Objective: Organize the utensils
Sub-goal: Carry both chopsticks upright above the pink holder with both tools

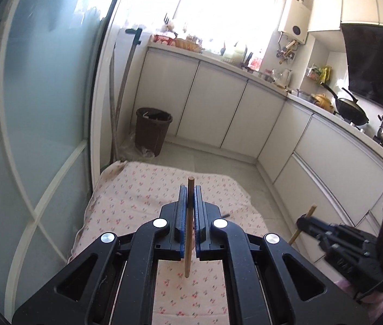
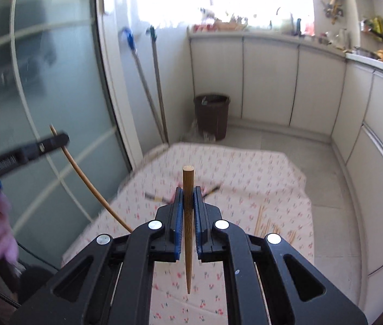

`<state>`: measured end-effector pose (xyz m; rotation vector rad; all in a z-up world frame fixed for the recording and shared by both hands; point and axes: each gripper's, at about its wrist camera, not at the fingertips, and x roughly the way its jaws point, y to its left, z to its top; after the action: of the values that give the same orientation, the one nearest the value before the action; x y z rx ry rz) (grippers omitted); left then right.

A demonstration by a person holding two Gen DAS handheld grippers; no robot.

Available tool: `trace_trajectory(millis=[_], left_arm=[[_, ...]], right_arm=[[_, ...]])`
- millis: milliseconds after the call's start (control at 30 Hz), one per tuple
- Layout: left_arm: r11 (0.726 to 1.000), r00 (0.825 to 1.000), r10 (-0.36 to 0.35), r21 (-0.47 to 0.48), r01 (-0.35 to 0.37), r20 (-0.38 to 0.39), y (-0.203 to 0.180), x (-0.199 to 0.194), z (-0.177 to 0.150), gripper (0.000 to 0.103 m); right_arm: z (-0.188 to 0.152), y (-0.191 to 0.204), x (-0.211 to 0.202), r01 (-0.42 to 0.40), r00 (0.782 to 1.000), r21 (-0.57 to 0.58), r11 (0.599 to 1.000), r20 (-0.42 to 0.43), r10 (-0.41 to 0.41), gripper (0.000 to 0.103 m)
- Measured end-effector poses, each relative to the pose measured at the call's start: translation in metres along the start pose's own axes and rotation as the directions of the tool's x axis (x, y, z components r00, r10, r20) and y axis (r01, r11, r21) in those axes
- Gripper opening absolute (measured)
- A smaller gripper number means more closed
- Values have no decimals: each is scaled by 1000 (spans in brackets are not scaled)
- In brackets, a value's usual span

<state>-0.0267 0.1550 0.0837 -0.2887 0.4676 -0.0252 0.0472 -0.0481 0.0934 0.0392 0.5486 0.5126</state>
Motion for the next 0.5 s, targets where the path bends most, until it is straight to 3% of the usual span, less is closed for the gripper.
trace_trajectory(millis=[200,500], left_arm=[[1000,997,20,7,-21,71,-19,25,31,4],[993,992,113,-33,-111,55,-14,98,38,4]], right_arm=[[52,-14,-8,-7,992,80,997,124,-3,8],[80,-22,37,11,985,129,992,170,-33,8]])
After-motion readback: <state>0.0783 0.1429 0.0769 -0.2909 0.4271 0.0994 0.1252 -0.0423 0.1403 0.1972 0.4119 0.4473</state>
